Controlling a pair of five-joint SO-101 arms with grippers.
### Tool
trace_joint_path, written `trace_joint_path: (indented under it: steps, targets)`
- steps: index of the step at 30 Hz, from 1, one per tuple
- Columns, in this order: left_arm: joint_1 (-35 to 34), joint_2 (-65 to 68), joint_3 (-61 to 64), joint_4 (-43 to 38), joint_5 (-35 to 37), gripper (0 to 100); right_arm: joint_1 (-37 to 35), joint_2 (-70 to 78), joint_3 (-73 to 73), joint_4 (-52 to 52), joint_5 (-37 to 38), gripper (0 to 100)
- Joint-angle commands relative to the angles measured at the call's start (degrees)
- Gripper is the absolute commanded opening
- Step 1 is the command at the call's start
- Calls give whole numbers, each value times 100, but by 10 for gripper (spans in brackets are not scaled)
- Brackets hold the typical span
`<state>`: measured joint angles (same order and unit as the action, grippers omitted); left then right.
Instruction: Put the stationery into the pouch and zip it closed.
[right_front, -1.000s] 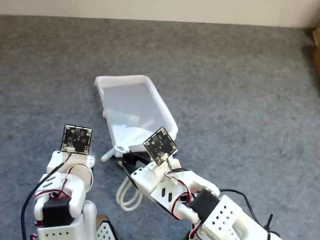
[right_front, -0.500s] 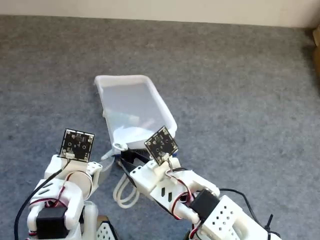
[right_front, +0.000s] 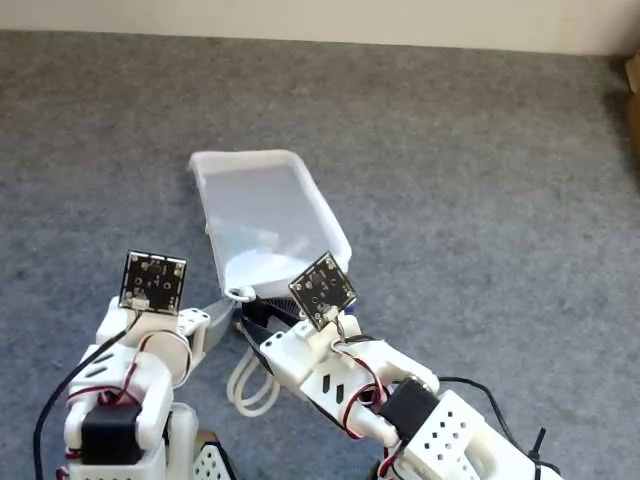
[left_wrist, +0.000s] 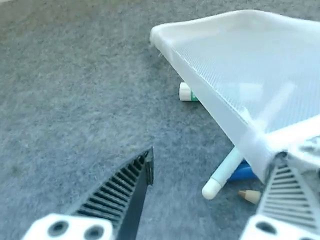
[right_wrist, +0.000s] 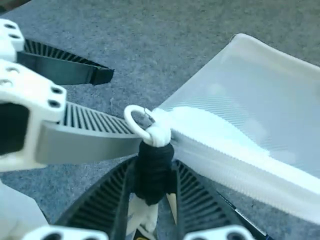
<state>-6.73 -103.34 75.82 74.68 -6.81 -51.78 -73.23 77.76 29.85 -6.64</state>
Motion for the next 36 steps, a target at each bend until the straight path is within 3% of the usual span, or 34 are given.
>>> trace_joint_path:
  steps: [1, 6, 17, 21, 36]
  targets:
    - [84, -4, 163, -404, 70, 337, 66, -110, -40, -136, 62, 5]
    - [84, -4, 163, -404, 79, 330, 66, -110, -40, -13, 70, 5]
    - [110, -4, 163, -686, 79, 88, 75, -119, -48, 224, 88, 5]
    - [110, -4, 163, -695, 79, 2, 101, -145, -92, 549, 589, 5]
    - [84, -4, 242, -668, 79, 6, 1481, -145, -101, 681, 633, 5]
